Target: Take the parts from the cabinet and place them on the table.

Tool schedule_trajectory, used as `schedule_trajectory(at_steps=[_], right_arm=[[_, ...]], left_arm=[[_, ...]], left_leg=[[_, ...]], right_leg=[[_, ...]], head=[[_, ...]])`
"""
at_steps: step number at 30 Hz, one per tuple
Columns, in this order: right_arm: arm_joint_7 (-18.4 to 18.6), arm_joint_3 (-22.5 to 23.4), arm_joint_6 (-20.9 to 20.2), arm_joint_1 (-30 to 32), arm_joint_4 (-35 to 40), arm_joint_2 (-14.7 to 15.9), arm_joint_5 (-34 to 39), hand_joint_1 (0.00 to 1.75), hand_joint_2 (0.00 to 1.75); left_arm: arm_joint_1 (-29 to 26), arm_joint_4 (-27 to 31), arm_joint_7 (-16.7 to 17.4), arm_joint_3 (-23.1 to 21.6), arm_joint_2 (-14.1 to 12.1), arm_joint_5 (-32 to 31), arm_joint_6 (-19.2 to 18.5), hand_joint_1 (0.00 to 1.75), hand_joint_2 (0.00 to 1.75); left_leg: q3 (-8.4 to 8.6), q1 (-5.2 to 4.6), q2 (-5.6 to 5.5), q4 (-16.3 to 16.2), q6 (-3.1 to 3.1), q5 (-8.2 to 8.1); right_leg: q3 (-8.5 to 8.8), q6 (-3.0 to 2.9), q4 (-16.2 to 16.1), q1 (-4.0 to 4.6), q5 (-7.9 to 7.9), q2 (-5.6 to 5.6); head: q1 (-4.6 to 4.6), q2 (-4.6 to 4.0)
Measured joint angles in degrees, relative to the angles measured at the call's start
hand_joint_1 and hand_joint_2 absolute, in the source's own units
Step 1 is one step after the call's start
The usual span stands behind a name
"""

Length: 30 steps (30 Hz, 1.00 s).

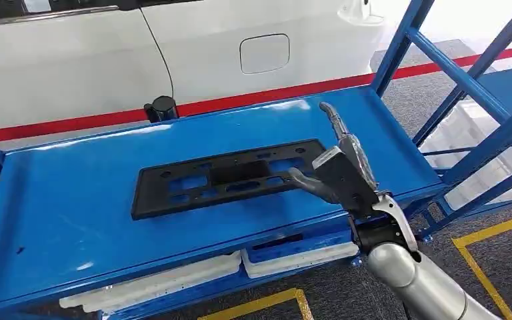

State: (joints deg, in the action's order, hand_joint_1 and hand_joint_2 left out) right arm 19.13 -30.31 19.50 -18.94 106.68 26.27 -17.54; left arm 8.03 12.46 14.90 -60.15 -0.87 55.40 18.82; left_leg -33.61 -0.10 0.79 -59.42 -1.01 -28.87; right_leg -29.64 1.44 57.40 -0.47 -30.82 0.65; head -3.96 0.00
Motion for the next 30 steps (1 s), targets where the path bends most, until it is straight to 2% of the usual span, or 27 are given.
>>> schedule_trajectory(at_steps=[3, 6, 11, 18, 22, 30], right_arm=[[-0.72, -1.01, -1.16, -1.59, -0.59, -0.42, 2.63, 0.00, 1.75], [-0.81, -1.73, -1.51, -2.60, -1.09, -0.68, 3.13, 0.00, 1.75], [-0.81, -3.06, -2.16, -4.50, -1.90, -0.94, 3.70, 0.00, 1.75], [1.68, -4.05, -4.42, -8.57, -1.84, -0.55, 4.88, 0.00, 1.75], [2.60, -4.09, -5.44, -11.24, -0.64, 0.06, 9.05, 0.00, 1.75], [1.97, -4.59, -4.07, -9.38, 3.37, 2.34, 10.76, 0.00, 1.75]], left_arm=[[0.42, 0.07, 3.18, 0.02, 0.07, 0.86, 1.93, 0.00, 1.75], [0.53, 0.09, 3.96, 0.02, 0.09, 1.16, 2.30, 0.00, 1.75], [0.96, 0.09, 7.11, 0.07, 0.31, 1.68, 2.82, 0.00, 1.75], [1.12, 0.09, 7.87, 0.04, 0.94, 2.30, 3.41, 0.00, 1.75], [1.08, 0.09, 7.55, 0.04, 1.90, 2.43, 4.15, 0.00, 1.75], [1.38, 0.00, 9.01, 0.07, 3.93, 2.49, 6.56, 0.00, 1.75]], left_leg=[[0.06, 0.00, 0.13, 0.00, 0.00, 0.00], [0.07, 0.00, 0.13, 0.00, 0.00, 0.00], [0.07, 0.00, 0.17, 0.00, 0.00, 0.00], [0.11, -0.01, 0.19, 0.00, 0.00, 0.00], [0.12, -0.02, 0.08, -0.01, 0.00, 0.00], [0.12, -0.07, -0.66, -0.02, -0.01, 0.00]], right_leg=[[0.01, 0.00, 0.00, 0.00, 0.00, 0.05], [0.02, 0.00, 0.01, 0.00, 0.00, 0.05], [0.01, 0.00, 0.01, 0.00, 0.00, 0.07], [0.01, 0.00, 0.01, -0.01, 0.01, 0.11], [0.01, 0.00, 0.00, -0.02, 0.01, 0.10], [0.07, 0.06, -0.01, -0.08, -0.04, -0.18]], head=[[0.02, 0.00], [0.00, 0.00], [0.02, 0.00], [0.02, 0.00], [0.02, 0.00], [0.02, 0.00]])
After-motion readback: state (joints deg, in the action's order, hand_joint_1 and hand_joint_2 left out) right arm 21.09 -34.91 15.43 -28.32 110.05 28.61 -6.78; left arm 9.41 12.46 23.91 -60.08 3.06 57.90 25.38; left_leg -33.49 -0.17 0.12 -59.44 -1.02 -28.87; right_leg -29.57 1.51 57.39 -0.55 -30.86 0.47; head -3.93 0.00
